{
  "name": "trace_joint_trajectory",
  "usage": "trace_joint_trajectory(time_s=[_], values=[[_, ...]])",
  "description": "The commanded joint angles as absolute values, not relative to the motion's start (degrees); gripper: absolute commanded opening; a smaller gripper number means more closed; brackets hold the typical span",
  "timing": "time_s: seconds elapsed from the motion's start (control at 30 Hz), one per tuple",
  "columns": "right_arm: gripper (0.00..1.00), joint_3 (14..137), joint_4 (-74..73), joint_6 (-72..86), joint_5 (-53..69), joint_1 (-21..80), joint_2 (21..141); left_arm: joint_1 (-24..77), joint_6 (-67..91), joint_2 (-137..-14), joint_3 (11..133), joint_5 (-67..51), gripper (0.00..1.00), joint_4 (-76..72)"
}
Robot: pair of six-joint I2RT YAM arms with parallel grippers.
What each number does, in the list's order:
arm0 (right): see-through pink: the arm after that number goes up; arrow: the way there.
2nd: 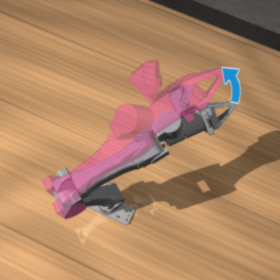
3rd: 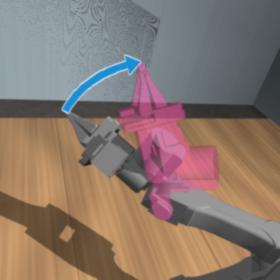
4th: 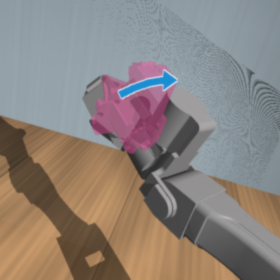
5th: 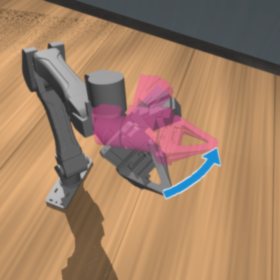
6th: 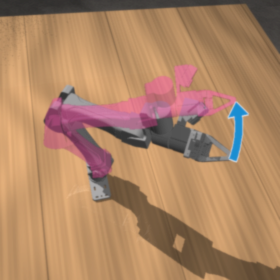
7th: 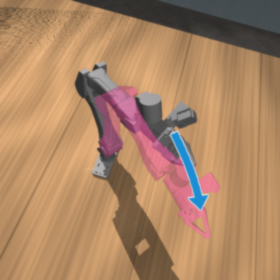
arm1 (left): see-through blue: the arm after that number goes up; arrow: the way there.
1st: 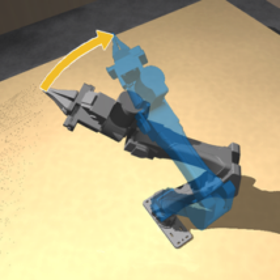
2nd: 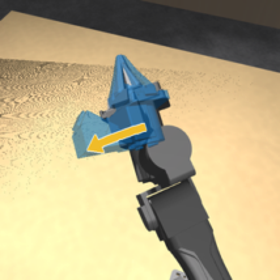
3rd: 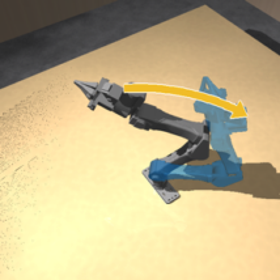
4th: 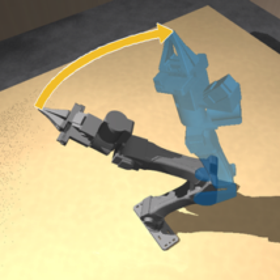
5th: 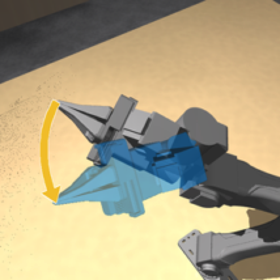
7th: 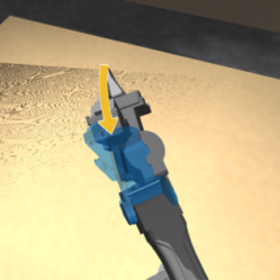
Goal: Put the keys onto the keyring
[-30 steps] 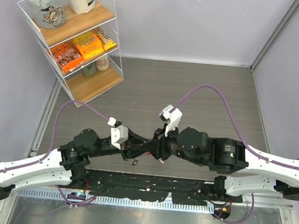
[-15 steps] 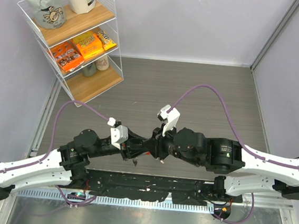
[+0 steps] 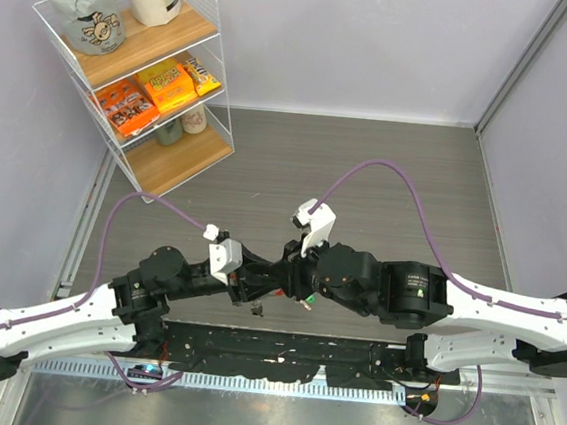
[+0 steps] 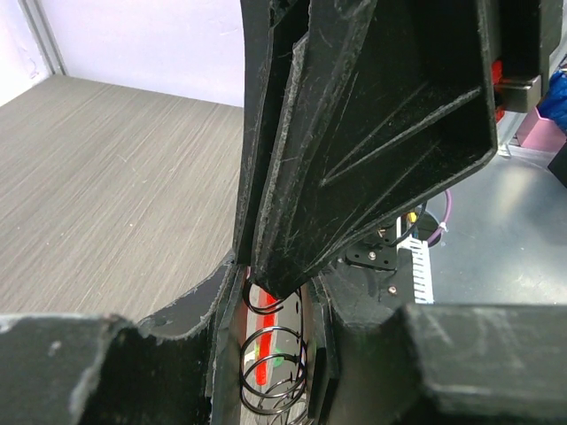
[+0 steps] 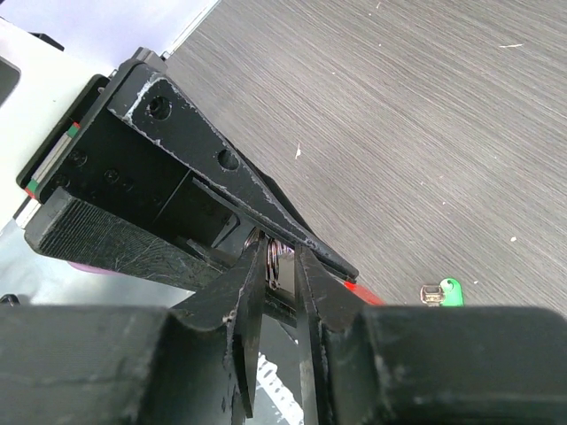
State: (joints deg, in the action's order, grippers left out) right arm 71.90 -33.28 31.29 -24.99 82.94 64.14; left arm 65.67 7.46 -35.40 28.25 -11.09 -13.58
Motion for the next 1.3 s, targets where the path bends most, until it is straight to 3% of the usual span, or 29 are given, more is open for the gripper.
trace_joint_trajectory(time_s=[0.0,0.1,0.2,0.37,0.4,0.47,0.57,0.73,0.97,1.27], values=[[0.23,72.51,-32.26,32.52,-26.72,83.06,64.60,66.09,7.73,-33.84,29.09,-12.57,0.00,-20.65],[0.18,72.34,-32.25,32.52,-26.72,83.06,64.34,66.01,7.56,-33.84,29.18,-12.39,0.00,-20.57],[0.05,71.90,-32.34,32.52,-26.37,83.06,63.81,66.01,7.38,-33.49,29.09,-11.52,0.00,-20.30],[0.05,70.58,-31.64,31.20,-25.49,83.06,62.14,66.01,7.38,-32.87,29.00,-10.02,0.00,-19.69],[0.06,70.32,-31.55,30.77,-25.40,83.14,61.36,66.01,7.56,-32.61,29.00,-9.85,0.03,-19.43],[0.05,69.87,-31.29,29.63,-24.96,83.23,60.39,66.01,8.08,-32.26,29.09,-10.45,0.23,-18.90],[0.05,69.43,-31.73,28.39,-24.09,83.14,59.07,66.01,9.66,-30.85,29.53,-12.65,0.44,-17.58],[0.06,69.17,-33.31,25.23,-22.68,83.15,57.22,66.01,13.09,-27.78,31.02,-18.80,0.59,-14.68],[0.06,69.34,-34.45,21.72,-17.59,83.14,54.41,66.09,15.38,-25.49,31.91,-21.62,0.61,-13.62],[0.06,69.96,-33.31,16.10,-11.43,83.67,53.43,66.01,18.72,-28.74,32.78,-21.01,0.56,-14.94]])
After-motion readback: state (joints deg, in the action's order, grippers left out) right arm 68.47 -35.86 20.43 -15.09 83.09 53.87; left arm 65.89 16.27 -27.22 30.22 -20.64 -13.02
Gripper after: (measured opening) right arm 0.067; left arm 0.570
